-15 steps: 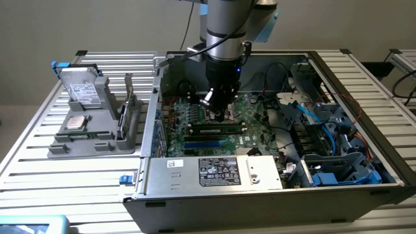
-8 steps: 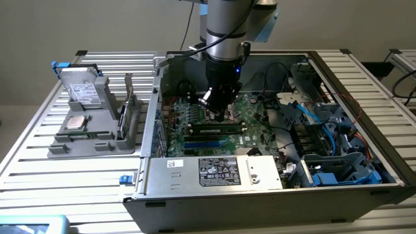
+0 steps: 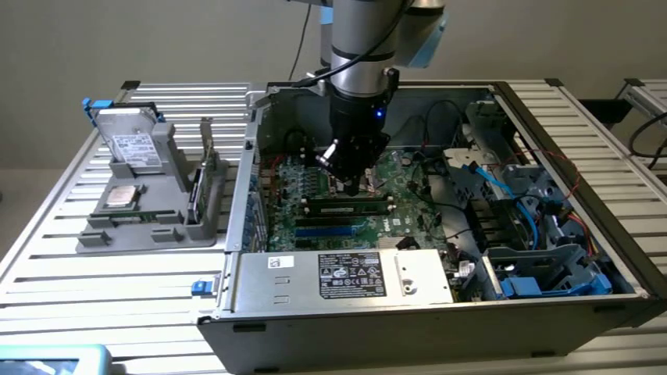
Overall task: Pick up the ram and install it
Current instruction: 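Press down the ram until it locks into place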
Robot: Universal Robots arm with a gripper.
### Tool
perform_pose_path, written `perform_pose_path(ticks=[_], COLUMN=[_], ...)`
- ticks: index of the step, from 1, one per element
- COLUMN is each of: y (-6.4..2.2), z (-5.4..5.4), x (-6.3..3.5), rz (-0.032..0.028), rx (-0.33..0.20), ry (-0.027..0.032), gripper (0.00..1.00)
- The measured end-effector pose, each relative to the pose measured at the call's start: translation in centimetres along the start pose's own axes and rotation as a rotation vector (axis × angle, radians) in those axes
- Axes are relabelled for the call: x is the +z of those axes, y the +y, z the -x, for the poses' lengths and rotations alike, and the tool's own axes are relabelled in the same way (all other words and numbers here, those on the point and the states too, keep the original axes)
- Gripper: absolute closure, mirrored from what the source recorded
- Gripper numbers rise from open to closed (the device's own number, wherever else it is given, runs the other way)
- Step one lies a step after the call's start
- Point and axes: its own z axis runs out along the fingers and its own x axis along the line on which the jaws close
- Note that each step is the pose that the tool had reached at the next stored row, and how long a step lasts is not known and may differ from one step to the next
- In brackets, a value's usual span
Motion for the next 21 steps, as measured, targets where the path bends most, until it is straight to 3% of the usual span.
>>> perform_pose_path(ticks=[12, 21], y=[0.0, 0.0], z=[0.0, 0.0], x=[0.0, 0.0], rz=[-0.0067, -0.0078], rx=[0.127, 0.226], ry=[0.0064, 0.0088], gripper=[0.89, 0.89])
